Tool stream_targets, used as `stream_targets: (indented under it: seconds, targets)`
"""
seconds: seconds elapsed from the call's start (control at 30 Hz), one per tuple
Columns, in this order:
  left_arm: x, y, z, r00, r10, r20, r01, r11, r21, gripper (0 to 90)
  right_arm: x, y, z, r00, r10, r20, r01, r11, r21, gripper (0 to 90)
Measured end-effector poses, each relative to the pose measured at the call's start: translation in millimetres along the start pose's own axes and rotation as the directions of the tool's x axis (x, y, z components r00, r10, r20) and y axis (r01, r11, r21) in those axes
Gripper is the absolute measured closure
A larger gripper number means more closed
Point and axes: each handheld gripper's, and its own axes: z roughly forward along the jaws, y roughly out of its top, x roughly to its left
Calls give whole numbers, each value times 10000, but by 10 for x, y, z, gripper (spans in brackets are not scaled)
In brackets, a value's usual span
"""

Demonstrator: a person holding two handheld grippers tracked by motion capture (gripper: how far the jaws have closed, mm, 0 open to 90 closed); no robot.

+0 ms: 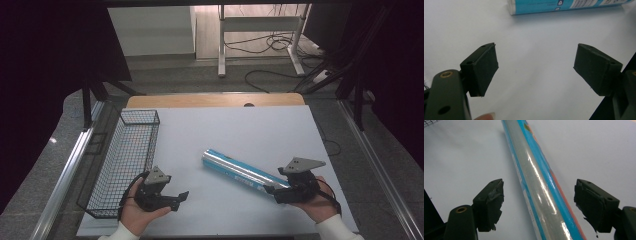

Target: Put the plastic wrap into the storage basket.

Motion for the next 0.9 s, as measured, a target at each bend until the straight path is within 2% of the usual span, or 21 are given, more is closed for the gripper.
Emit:
stream_targets:
  seconds: [0.2,0.4,0.53,0.77,0.9]
  targets:
    - [-15,10,15,9998,184,42,-184,9998,93,192,-27,65,52,9998,-212,25,212,9994,282,229]
    - [4,23,12,9998,163,97,-163,9999,19,193,-54,194,66,9995,-316,59,314,9988,364,226]
    - [-17,34,29,9995,294,94,-294,9995,66,193,-82,316,105,9991,-415,23,413,9979,493,226]
    - [-21,54,48,9994,331,99,-332,9994,62,193,-147,547,284,9976,-653,-243,676,9919,1074,212]
    - [-15,55,49,9994,345,100,-346,9994,66,193,-173,611,384,9965,-734,-403,782,9879,1340,200]
